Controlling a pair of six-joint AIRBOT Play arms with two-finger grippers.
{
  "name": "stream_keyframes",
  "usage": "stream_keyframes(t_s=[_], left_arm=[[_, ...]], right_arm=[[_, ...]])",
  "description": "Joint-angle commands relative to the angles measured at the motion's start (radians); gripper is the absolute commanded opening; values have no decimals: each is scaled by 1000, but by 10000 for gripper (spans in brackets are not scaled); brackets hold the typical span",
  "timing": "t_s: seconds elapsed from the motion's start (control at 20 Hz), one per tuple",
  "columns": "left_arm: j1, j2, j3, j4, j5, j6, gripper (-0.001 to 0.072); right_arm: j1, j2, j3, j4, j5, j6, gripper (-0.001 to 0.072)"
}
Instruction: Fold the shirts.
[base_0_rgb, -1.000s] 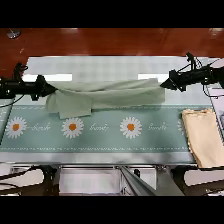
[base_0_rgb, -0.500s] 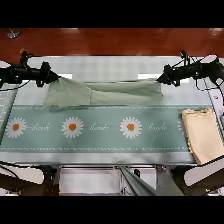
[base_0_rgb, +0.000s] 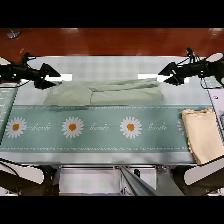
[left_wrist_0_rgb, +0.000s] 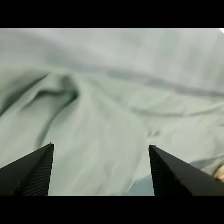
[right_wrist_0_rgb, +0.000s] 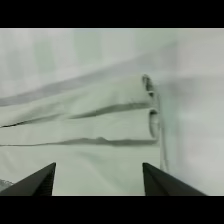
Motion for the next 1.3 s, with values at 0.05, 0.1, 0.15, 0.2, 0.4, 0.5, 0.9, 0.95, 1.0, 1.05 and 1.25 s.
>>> stream_keyframes(t_s=[0.05, 0.1, 0.15, 0.2, 0.4, 0.5, 0.9, 0.95, 1.0, 1.05, 1.25], left_arm=[[92, 139, -47, 318, -122, -45, 700], [98, 208, -127, 313, -38, -38, 701], [93, 282, -217, 300, 62, -26, 701], [79, 370, -320, 263, 169, 3, 701], [-53, 652, -628, 142, 380, 65, 701], [-145, 706, -684, 131, 381, 64, 701], [-449, 605, -635, 32, 433, 97, 34], [-476, 584, -614, 5, 439, 122, 34], [-514, 558, -588, -18, 454, 150, 34], [-560, 532, -558, -23, 462, 223, 34], [-781, 367, -422, -22, 589, 223, 33]], right_arm=[[-90, 10, -28, -135, 85, 73, 626], [-90, 5, -58, -134, 79, 72, 626], [-80, -6, -78, -129, 82, 72, 626], [-64, -24, -90, -129, 87, 72, 626], [26, -85, -87, -32, 61, 55, 626], [70, -105, -87, 9, 25, 56, 625], [115, -23, 6, -63, 144, 30, 19], [115, 30, 1, -134, 161, 30, 19], [115, 88, -21, -194, 172, 28, 19], [117, 156, -62, -246, 171, 22, 19], [115, 511, -365, -313, 64, 31, 19]])
